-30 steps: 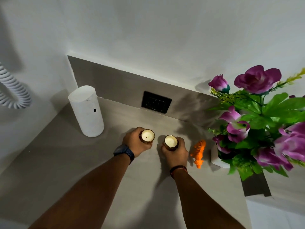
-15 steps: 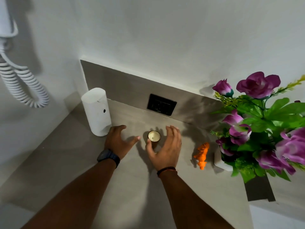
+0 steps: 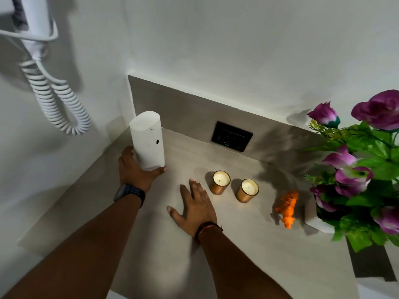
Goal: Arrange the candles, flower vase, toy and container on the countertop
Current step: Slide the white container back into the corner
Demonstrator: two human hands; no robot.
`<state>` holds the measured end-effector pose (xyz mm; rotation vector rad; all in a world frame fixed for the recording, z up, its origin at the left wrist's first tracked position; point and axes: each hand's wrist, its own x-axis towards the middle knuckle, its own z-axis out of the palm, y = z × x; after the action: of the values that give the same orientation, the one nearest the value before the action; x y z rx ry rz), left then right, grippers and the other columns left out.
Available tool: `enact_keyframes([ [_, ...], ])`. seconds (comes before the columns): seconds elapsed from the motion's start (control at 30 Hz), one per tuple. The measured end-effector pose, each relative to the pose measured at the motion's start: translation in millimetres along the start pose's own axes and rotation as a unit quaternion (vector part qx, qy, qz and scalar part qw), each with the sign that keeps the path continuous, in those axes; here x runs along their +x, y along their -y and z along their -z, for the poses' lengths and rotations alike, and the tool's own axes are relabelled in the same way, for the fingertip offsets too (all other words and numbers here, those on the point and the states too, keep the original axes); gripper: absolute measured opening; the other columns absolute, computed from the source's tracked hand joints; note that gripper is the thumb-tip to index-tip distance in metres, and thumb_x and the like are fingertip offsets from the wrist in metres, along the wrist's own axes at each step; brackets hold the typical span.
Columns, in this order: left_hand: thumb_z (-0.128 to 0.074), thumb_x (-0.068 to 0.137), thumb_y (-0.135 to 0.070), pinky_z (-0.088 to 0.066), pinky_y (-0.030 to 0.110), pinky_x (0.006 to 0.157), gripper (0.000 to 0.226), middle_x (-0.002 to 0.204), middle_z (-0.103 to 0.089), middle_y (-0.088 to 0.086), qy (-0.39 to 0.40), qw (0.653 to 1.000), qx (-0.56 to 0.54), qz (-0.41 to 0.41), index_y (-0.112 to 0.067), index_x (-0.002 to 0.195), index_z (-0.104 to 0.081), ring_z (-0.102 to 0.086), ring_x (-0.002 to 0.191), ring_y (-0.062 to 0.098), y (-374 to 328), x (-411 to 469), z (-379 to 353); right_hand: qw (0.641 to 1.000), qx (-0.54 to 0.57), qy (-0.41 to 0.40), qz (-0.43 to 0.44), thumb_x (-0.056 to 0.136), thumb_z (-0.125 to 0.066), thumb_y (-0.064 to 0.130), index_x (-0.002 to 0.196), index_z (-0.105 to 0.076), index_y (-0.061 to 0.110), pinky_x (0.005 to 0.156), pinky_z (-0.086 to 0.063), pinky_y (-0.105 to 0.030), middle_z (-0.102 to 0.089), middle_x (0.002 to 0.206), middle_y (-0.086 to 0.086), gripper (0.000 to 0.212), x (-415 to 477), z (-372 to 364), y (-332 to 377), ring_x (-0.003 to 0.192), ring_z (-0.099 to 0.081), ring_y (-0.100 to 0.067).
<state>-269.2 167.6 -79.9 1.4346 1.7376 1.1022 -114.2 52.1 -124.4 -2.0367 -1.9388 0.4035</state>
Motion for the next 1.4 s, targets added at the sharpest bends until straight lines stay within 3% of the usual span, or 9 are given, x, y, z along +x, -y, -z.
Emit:
enact_keyframes([
  [0.2,-0.092,0.038,-0.042,-0.05,0.047,0.092,0.097,0.126,-0.058,-0.001,0.019,0.999,-0.043,0.013,-0.032,0.122,-0.044,-0.056,0.114,0.028,0,27,-9,0.999,-0.037,-0.02,-0.006,0.083,-0.025,0.076,0.15,-0.015,0.031,0.117,0.008,-0.037,-0.006,0.163,-0.004,0.081,11,-11,4,0.149,0.004,-0.02],
  [0.47,-0.093,0.048,-0.028,-0.046,0.051,0.098,0.098,0.134,-0.054,0.004,0.029,0.998,-0.046,0.011,-0.022,0.13,-0.039,-0.052,0.119,0.032,-4,93,-14,0.999,-0.046,-0.015,-0.005,0.083,-0.023,0.075,0.15,-0.013,0.032,0.118,0.007,-0.041,-0.005,0.163,-0.004,0.08,26,-14,9,0.149,0.005,-0.021],
  [0.6,-0.095,0.046,-0.025,-0.045,0.053,0.099,0.096,0.134,-0.054,0.011,0.023,0.999,-0.028,0.005,-0.013,0.128,-0.046,-0.053,0.12,0.033,-4,133,-17,0.999,-0.044,-0.016,-0.01,0.084,-0.025,0.072,0.151,-0.013,0.032,0.119,0.007,-0.041,-0.004,0.163,-0.003,0.079,34,-15,10,0.149,0.008,-0.019],
  [0.87,-0.093,0.048,-0.027,-0.046,0.051,0.099,0.091,0.134,-0.056,0.007,-0.022,0.999,-0.046,-0.007,-0.018,0.127,-0.049,-0.055,0.12,0.03,0,179,-23,0.999,-0.042,-0.005,-0.015,0.085,-0.026,0.071,0.151,-0.01,0.033,0.12,0.004,-0.044,0.0,0.163,-0.002,0.078,38,-14,12,0.148,0.012,-0.017],
  [1.07,-0.093,0.046,-0.032,-0.047,0.045,0.096,0.089,0.13,-0.06,0.009,-0.052,0.998,-0.025,-0.02,-0.015,0.123,-0.053,-0.057,0.116,0.03,1,188,-34,0.999,-0.037,0.004,-0.017,0.085,-0.026,0.07,0.151,-0.007,0.033,0.121,0.001,-0.045,0.002,0.163,-0.001,0.079,37,-12,12,0.148,0.013,-0.016],
  [1.23,-0.093,0.046,-0.029,-0.048,0.048,0.096,0.086,0.128,-0.061,0.012,-0.052,0.998,-0.019,-0.028,-0.01,0.121,-0.057,-0.058,0.114,0.031,6,184,-35,0.999,-0.033,0.004,-0.011,0.085,-0.027,0.07,0.151,-0.008,0.033,0.12,0.003,-0.044,0.001,0.163,-0.001,0.079,37,-13,11,0.148,0.013,-0.016],
  [1.4,-0.092,0.044,-0.038,-0.039,0.045,0.104,0.098,0.134,-0.049,0.018,-0.073,0.997,0.013,-0.029,-0.009,0.126,-0.047,-0.045,0.125,0.033,10,151,-38,0.999,-0.032,-0.009,-0.01,0.085,-0.028,0.07,0.15,-0.014,0.032,0.121,0.002,-0.041,-0.005,0.163,-0.002,0.077,36,-14,9,0.149,0.008,-0.016],
])
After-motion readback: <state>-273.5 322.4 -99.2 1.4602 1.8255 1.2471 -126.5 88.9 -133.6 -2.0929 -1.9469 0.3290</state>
